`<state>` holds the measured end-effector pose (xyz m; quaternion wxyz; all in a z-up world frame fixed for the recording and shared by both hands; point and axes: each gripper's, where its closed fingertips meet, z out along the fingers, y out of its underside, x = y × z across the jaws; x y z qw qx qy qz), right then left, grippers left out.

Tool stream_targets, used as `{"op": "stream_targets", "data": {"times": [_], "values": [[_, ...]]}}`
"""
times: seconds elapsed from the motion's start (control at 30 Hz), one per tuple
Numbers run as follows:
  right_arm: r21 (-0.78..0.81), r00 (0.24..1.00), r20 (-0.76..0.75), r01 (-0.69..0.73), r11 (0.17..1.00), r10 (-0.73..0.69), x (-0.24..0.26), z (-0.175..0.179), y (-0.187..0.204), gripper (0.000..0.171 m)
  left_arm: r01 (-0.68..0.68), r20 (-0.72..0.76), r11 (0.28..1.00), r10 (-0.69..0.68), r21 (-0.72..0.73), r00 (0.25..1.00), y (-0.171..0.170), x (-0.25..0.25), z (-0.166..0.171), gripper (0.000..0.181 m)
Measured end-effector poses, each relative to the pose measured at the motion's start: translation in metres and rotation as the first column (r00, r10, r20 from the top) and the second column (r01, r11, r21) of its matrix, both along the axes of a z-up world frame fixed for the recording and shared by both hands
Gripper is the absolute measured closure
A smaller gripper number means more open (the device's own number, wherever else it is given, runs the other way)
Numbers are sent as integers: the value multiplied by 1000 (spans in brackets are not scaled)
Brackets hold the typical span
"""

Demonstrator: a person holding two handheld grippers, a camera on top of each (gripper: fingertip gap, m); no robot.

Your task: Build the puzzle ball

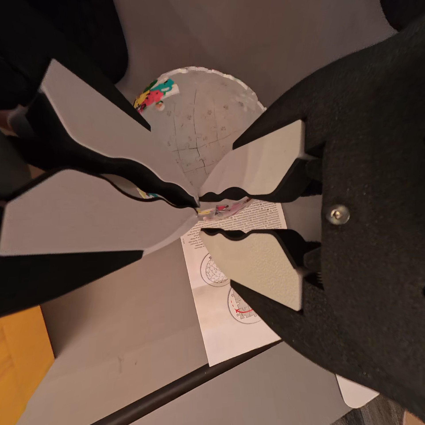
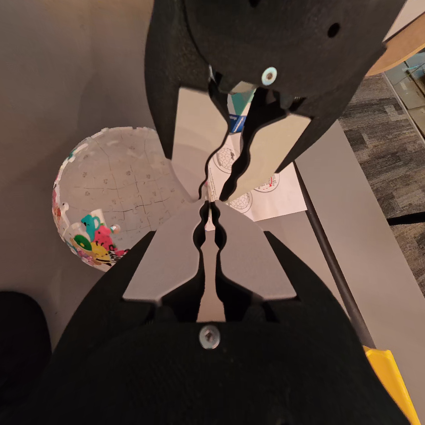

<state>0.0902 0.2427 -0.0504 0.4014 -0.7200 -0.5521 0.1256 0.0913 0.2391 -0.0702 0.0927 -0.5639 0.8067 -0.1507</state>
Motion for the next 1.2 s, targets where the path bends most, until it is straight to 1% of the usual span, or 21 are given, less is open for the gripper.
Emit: {"op": "stream_targets", "data": {"times": [0.17,0.37,0.47,0.57,0.73,0.83,0.9,1.0,1.07,1.13,1.2], "values": [[45,1000,-9,1,999,-1,0,3,0,168,14,0,1000,-14,5,1000,-3,-1,-7,166],[39,1000,-2,18,999,-18,1,2,0,168,-8,12,1000,8,-14,1000,-2,-1,-5,167],[39,1000,7,29,999,-29,2,2,-1,168,-6,11,1000,6,-12,1000,-3,-1,-4,166],[43,999,18,33,999,-34,2,2,-1,168,-13,24,1000,13,-21,1000,-2,1,3,162],[48,999,12,37,998,-37,2,2,-1,168,-38,52,995,43,-96,998,-3,-3,23,155],[61,999,4,32,998,-33,2,3,-1,168,-60,63,983,72,-173,995,-5,-8,33,153],[60,1000,4,31,998,-31,2,3,-1,168,-73,72,969,92,-236,993,-8,-9,38,148],[53,1000,7,28,998,-28,2,3,-1,168,-109,48,942,131,-319,990,-8,-9,39,140],[49,1000,11,27,998,-27,2,2,-1,168,-126,39,922,150,-365,988,-9,-7,38,139],[49,1000,22,22,999,-23,2,2,-1,168,-127,31,912,150,-390,988,-11,-5,36,137],[46,999,36,16,999,-18,2,2,-1,168,-118,14,913,134,-391,991,-12,-5,32,131]]}}
